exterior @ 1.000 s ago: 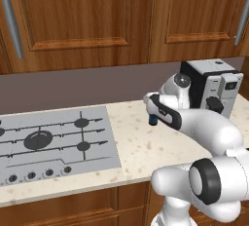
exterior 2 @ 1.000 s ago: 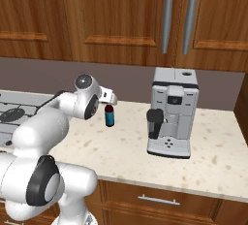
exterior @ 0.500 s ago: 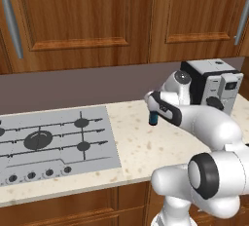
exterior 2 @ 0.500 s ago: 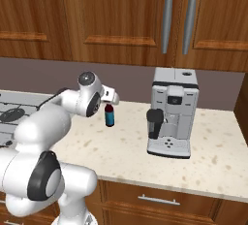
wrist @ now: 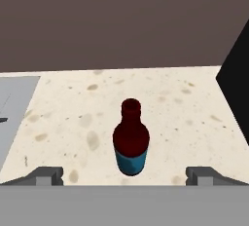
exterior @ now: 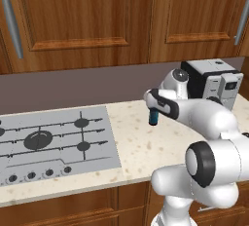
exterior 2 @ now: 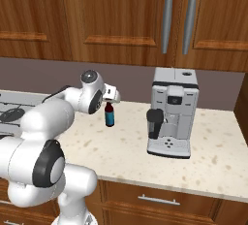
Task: Move the drinks to the dining counter.
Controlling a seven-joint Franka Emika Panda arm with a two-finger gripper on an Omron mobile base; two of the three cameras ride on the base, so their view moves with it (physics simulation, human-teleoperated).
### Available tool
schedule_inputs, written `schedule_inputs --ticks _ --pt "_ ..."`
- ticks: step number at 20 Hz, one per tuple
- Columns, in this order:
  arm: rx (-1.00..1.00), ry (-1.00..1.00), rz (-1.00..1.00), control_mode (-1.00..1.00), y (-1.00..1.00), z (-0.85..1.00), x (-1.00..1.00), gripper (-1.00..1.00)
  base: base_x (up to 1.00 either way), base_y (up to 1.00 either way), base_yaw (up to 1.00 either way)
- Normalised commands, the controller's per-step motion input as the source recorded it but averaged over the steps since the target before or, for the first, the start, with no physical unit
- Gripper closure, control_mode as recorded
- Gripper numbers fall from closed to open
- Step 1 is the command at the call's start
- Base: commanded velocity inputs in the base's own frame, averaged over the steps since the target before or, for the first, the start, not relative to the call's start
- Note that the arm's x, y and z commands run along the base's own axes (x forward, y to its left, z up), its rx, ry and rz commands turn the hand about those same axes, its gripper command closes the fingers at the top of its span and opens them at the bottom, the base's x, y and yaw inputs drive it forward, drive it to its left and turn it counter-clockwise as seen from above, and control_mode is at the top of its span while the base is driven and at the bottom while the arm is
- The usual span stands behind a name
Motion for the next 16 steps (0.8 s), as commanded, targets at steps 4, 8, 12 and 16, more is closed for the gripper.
schedule_inputs --ticks 4,8,12,16 --pt "0.00 0.03 0.00 -1.00 -0.01 0.00 0.12 -1.00 0.00 0.00 0.00" --pt "0.00 0.04 0.00 -1.00 -0.01 0.00 0.11 -1.00 0.00 0.00 0.00" --pt "0.00 0.04 0.00 -1.00 -0.01 -0.03 0.15 -1.00 0.00 0.00 0.00" --pt "0.00 0.04 0.00 -1.00 0.00 -0.08 0.15 -1.00 0.00 0.00 0.00"
